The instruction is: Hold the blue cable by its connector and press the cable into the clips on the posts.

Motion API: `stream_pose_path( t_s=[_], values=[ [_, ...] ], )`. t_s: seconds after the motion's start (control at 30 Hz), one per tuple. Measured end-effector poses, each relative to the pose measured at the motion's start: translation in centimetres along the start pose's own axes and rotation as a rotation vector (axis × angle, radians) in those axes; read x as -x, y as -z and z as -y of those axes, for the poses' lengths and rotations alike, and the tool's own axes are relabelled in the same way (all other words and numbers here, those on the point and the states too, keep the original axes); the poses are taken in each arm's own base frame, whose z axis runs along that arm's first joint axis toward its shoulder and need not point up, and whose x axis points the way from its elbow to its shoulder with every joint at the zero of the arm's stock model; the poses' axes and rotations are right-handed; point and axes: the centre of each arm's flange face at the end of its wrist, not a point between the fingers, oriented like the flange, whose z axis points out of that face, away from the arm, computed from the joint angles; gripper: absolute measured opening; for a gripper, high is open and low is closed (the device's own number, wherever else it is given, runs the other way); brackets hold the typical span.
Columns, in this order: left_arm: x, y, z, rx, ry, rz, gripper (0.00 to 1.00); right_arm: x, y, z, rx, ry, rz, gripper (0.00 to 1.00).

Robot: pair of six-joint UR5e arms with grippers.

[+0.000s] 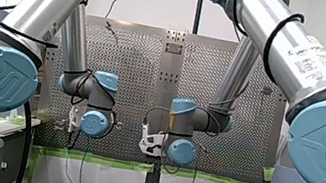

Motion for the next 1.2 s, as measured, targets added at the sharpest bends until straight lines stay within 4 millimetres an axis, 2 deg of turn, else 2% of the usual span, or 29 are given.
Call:
stream_pose_path(
  t_s=[0.23,0.33,0.6,0.87,1.2],
  values=[
    [-0.5,0.1,-0.7,0.001,-0.002,-0.019,0.0,3.6,0.4,-0.1,0.003,0.013,0.062,0.0],
    [-0.2,0.0,-1.2,0.005,0.011,-0.027,0.0,3.7,-0.3,-0.2,0.021,-0.004,0.061,0.0],
    [1.5,-0.2,-1.9,0.043,0.028,-0.027,0.0,-0.7,-3.0,0.1,0.033,-0.092,-0.009,0.0],
    [4.0,-1.2,-2.0,0.078,0.033,-0.005,0.0,-4.8,-4.2,-0.2,-0.014,-0.15,-0.037,0.0],
    [9.0,-3.6,-0.8,0.092,0.071,0.061,0.0,-10.8,-5.7,-0.3,-0.082,-0.17,-0.089,0.0]
  ],
)
